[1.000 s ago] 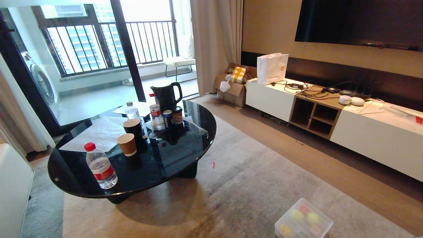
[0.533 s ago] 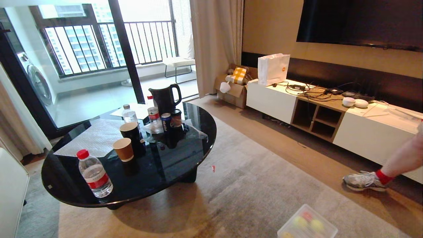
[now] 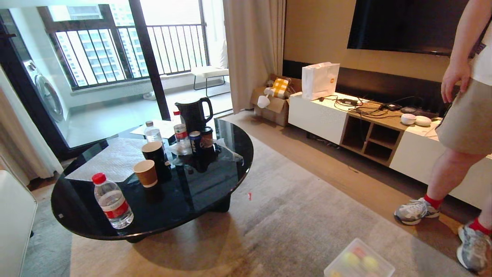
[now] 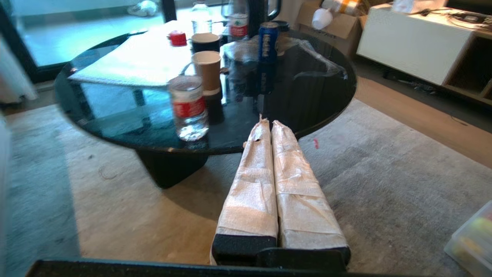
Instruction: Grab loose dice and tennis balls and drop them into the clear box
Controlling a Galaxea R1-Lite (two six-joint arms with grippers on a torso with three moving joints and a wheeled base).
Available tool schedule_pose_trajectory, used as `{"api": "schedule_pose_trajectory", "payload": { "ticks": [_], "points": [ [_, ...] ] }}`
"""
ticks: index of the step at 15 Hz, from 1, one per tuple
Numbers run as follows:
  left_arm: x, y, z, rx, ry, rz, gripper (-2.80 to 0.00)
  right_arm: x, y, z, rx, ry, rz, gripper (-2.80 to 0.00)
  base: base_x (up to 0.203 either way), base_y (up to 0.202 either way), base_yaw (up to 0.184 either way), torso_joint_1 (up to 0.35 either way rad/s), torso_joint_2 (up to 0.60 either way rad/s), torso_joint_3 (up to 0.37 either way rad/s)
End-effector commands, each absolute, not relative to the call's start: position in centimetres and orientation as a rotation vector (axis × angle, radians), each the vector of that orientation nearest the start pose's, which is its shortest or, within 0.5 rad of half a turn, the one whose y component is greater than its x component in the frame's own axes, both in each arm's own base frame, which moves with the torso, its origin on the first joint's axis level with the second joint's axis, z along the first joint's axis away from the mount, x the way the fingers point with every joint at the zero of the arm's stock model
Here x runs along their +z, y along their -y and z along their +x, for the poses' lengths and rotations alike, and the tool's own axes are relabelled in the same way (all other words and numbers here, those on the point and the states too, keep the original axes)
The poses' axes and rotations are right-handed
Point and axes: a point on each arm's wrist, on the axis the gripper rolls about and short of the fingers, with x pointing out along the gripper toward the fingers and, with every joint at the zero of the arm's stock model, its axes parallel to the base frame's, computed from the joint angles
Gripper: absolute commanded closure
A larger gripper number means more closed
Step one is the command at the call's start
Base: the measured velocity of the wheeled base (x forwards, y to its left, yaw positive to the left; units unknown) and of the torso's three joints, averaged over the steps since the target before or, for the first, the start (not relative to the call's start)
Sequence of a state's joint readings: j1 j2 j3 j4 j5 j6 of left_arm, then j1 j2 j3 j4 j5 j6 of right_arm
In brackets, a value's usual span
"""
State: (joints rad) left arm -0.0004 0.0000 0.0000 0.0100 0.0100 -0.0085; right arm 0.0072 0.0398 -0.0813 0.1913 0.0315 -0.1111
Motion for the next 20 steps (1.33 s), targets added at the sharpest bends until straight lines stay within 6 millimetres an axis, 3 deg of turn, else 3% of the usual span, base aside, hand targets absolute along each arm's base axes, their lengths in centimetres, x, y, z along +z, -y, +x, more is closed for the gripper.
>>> {"api": "schedule_pose_trajectory", "payload": {
  "ticks": [1,15,20],
  "points": [
    [7.45,-0.02,-2.28,0.011,-0.009,-0.009,0.0,7.93,-0.05,-2.69,0.048,-0.15,-0.108,0.0,-0.003,-0.003,0.1,0.004,0.01,0.007],
    [7.45,-0.02,-2.28,0.011,-0.009,-0.009,0.0,7.93,-0.05,-2.69,0.048,-0.15,-0.108,0.0,-0.001,-0.008,0.163,0.003,0.0,0.002],
    [7.45,-0.02,-2.28,0.011,-0.009,-0.009,0.0,7.93,-0.05,-2.69,0.048,-0.15,-0.108,0.0,0.0,-0.002,0.039,0.001,0.0,0.0]
  ]
}}
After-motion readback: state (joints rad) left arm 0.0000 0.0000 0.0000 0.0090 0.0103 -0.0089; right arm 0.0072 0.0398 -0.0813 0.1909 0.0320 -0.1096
